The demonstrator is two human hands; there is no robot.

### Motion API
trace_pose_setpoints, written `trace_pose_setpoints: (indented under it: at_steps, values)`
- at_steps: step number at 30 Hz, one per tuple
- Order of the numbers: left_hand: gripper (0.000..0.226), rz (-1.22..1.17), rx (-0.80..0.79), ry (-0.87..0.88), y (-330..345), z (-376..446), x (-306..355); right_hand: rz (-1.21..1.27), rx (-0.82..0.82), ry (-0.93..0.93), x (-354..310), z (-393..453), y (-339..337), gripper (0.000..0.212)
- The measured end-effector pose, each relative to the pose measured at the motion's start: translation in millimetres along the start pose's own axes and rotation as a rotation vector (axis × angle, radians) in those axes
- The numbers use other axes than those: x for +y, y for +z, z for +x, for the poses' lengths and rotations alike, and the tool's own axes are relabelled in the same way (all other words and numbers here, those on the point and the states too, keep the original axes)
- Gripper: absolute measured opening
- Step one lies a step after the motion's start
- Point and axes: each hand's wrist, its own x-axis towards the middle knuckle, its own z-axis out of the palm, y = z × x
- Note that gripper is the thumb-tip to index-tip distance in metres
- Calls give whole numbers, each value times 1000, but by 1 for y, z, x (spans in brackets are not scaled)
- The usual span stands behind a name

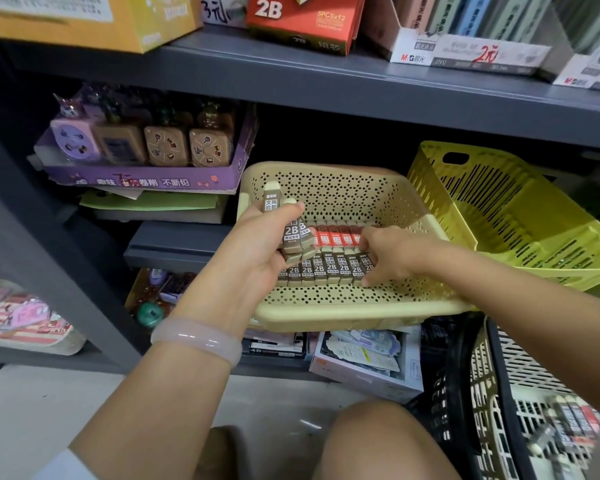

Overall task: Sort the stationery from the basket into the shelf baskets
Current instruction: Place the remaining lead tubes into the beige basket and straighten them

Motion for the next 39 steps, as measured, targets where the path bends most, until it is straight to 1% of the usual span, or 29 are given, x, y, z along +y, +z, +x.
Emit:
trace_pose_setpoints:
  at_steps: [3,7,8,9,10,11,12,13,14,15,16,18,20,22,24,26,27,28,30,31,32,33,36,39]
  values:
    - [10,-21,6,-17,0,-1,0,4,47,-52,0,1,4,41]
    - [14,-63,13,-44,0,-3,2,-6,29,-51,1,-3,-1,29]
    - [18,-69,14,-50,0,-3,3,-18,73,-62,1,-4,-4,25]
    - [22,-73,14,-56,1,-3,3,5,152,-85,-2,-6,-8,21]
    - [24,-73,12,-59,1,-4,3,102,249,-125,-6,-7,-12,21]
    - [24,-65,7,-59,1,-4,3,285,310,-178,-12,-9,-17,26]
    - [23,-50,-1,-58,2,-4,3,526,306,-242,-19,-12,-23,29]
    - [23,-31,-12,-56,2,-4,3,742,242,-305,-27,-15,-29,27]
    - [23,-13,-25,-53,3,-4,2,888,142,-356,-34,-17,-32,21]
    - [25,0,-35,-47,3,-4,2,961,46,-380,-40,-19,-33,19]
    - [25,10,-38,-42,3,-4,3,985,-28,-380,-44,-19,-34,23]
    - [24,30,-29,-36,3,-4,3,974,-85,-361,-48,-18,-32,28]
    - [20,45,-24,-40,3,-4,2,985,-86,-327,-48,-16,-31,25]
    - [14,44,-30,-52,4,-4,2,1031,-72,-306,-45,-15,-31,27]
    - [15,44,-30,-65,4,-4,1,1156,-56,-279,-37,-14,-31,31]
    - [17,35,-17,-75,2,-3,0,1274,-33,-181,-24,-12,-33,35]
    - [19,23,-14,-83,2,-2,0,1250,-9,-105,-17,-11,-34,35]
    - [21,13,-16,-92,1,-1,0,1135,21,-19,-11,-10,-33,35]
    - [27,-7,-23,-111,1,-1,0,717,58,131,-1,-7,-29,35]
    - [29,-18,-22,-117,1,-1,1,522,59,176,1,-6,-26,36]
    - [30,-29,-17,-119,0,0,1,383,55,204,1,-4,-23,36]
    - [30,-43,-10,-119,0,0,1,301,47,224,1,-3,-20,36]
    - [25,-78,6,-122,0,-1,2,156,21,260,-2,3,-12,35]
    - [22,-80,9,-127,-1,-2,2,97,23,262,-3,6,-7,33]
